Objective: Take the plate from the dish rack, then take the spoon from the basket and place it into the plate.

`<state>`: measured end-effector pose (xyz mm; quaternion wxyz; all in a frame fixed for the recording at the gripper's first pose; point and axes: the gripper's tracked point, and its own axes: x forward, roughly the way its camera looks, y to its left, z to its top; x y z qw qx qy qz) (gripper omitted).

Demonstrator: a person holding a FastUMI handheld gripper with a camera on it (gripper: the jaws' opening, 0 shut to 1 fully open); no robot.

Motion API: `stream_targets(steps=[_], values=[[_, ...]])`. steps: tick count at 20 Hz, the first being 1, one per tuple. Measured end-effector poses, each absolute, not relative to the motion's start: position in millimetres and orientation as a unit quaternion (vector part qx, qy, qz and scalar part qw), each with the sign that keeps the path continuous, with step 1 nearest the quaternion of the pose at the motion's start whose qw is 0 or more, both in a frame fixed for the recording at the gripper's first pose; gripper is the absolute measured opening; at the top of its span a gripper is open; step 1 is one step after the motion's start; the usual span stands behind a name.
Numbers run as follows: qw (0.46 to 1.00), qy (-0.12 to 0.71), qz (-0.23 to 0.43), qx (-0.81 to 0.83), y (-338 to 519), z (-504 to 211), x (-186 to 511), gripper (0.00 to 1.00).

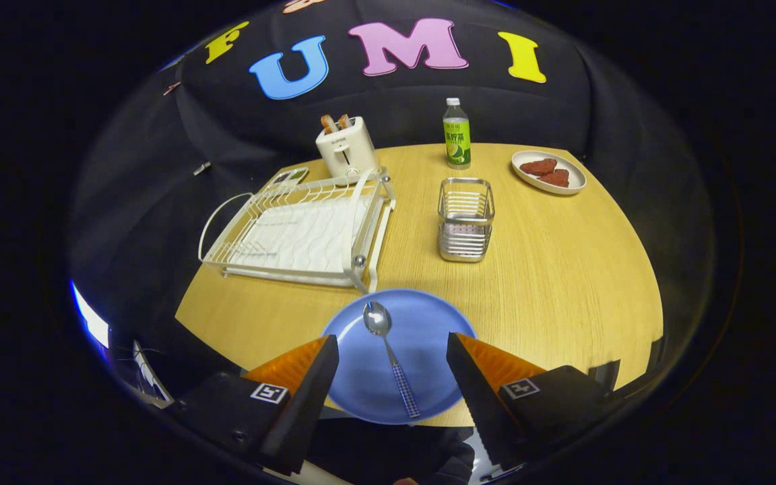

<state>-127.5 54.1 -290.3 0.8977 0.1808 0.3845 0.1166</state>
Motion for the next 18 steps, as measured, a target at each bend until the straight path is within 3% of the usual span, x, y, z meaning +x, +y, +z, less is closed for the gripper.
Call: stream_targets(steps=[18], values=[[0.987,0.110,0.052,0.105,-46,-43,-31,0.99]])
